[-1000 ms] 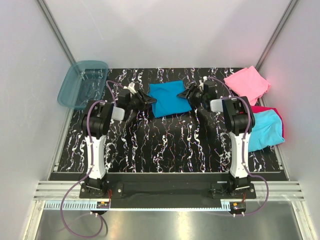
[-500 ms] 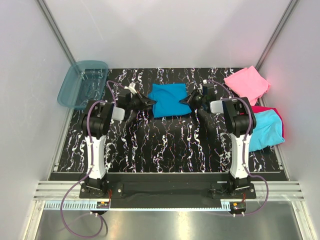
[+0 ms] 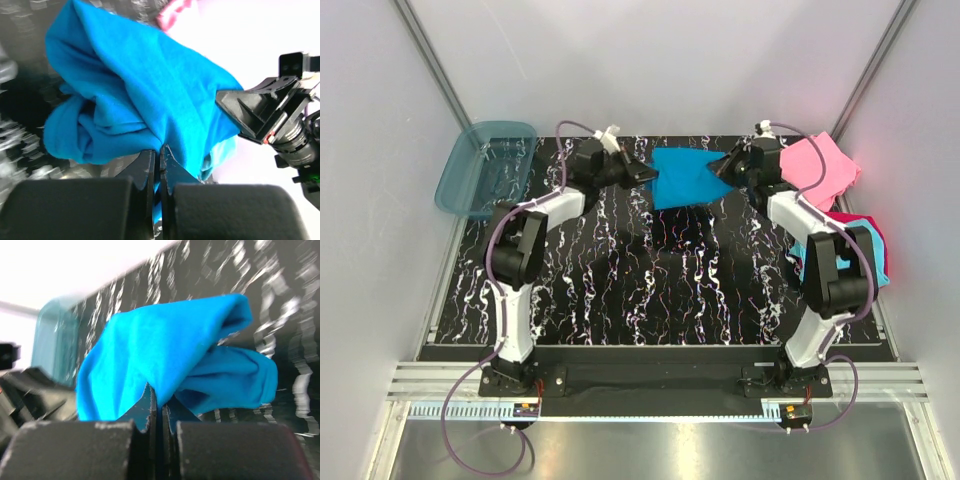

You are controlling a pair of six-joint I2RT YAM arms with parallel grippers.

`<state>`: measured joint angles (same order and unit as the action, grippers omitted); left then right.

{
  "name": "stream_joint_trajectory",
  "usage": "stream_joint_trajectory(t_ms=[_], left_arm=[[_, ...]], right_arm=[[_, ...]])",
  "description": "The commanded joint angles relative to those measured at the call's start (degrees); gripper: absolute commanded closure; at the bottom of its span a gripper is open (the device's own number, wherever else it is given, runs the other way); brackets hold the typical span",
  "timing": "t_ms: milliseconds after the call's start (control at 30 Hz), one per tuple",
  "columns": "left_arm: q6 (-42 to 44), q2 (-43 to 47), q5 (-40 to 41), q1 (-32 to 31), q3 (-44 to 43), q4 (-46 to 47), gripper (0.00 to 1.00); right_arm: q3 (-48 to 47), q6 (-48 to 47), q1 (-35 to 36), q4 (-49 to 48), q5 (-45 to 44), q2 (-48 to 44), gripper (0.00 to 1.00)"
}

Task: Fold and stack the t-shirts
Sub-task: Neatly place the folded tshirt to the corner

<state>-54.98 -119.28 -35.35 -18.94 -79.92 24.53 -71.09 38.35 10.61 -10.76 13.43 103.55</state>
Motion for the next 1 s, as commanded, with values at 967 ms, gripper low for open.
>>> stream_joint_trajectory(t_ms=[967], left_arm=[[-11.1,-29.0,-11.0,-25.2,-45.8,-8.5,1.00]], right_arm=[[-1.2,-0.4,-22.5,26.1,-41.4,-13.3,1.00]])
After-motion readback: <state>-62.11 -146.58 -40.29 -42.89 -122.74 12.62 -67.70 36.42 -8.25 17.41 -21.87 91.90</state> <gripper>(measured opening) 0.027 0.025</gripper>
